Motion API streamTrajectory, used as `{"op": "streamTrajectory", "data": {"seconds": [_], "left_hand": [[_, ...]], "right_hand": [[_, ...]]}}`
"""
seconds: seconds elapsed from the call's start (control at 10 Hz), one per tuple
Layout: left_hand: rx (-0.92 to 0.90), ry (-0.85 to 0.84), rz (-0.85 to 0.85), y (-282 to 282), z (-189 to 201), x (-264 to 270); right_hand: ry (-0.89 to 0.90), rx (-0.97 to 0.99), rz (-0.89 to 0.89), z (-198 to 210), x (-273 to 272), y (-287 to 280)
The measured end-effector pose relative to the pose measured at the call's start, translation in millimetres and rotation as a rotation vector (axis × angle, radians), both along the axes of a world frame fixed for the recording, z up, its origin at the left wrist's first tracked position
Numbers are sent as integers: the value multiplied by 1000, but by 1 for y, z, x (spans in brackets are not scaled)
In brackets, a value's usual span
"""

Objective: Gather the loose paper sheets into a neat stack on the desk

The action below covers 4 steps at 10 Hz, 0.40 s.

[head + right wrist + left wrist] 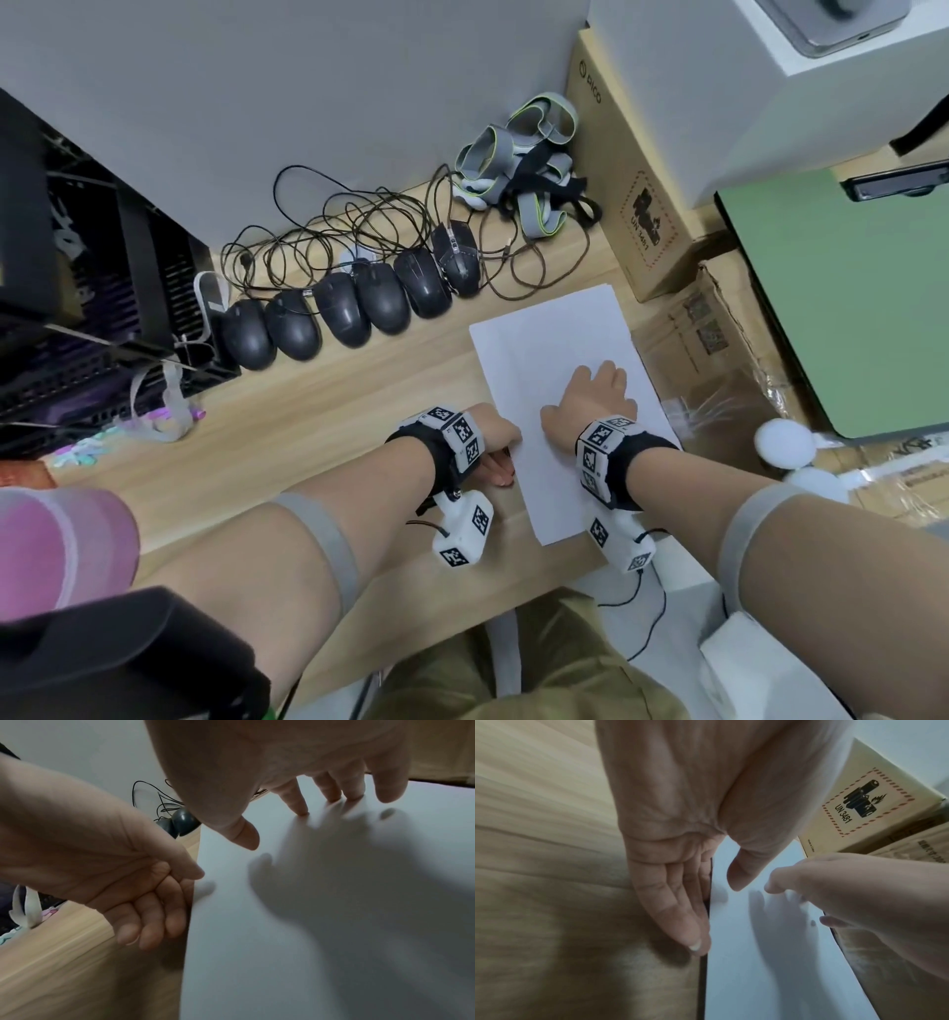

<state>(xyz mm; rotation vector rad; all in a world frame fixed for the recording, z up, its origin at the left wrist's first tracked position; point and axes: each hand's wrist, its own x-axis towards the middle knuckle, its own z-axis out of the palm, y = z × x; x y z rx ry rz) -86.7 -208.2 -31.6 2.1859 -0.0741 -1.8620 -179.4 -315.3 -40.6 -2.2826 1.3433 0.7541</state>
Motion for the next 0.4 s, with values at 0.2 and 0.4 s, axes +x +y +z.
{"op": "streamTrajectory", "data": {"seconds": [0.2, 0.4], "left_hand": [[30, -73, -55, 24, 23, 20], [-135, -234, 99, 59, 79, 67]], "right_hand": [[-102, 10, 24, 30, 18, 6], [-364, 107, 219, 76, 69, 17]]}}
